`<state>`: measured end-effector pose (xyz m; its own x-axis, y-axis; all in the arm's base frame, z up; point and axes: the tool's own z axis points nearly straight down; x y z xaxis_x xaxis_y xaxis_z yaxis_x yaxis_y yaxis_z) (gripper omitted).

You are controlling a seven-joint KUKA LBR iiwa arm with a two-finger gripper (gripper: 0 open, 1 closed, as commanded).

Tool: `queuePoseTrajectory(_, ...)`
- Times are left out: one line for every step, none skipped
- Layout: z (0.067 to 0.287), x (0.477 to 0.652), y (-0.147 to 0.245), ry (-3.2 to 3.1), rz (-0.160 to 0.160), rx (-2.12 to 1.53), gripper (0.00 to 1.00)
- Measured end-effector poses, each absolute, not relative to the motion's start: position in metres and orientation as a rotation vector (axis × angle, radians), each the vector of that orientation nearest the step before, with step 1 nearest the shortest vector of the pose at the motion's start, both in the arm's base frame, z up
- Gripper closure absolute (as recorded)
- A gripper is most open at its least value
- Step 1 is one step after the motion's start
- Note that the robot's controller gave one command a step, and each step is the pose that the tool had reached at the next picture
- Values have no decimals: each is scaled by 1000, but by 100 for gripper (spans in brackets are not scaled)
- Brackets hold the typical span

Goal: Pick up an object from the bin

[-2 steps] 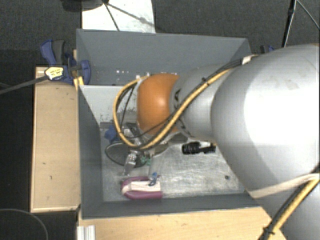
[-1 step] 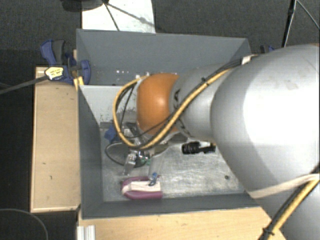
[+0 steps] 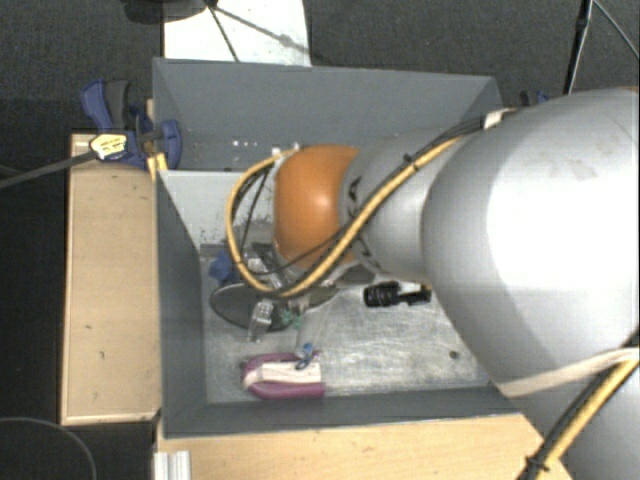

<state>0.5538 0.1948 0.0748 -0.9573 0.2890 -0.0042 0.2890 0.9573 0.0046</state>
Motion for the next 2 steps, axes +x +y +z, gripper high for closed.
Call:
queuePoseTrajectory(108,555,195,3104,5,459,100)
queuePoseTrajectory(192,557,195,3101,7,453,100)
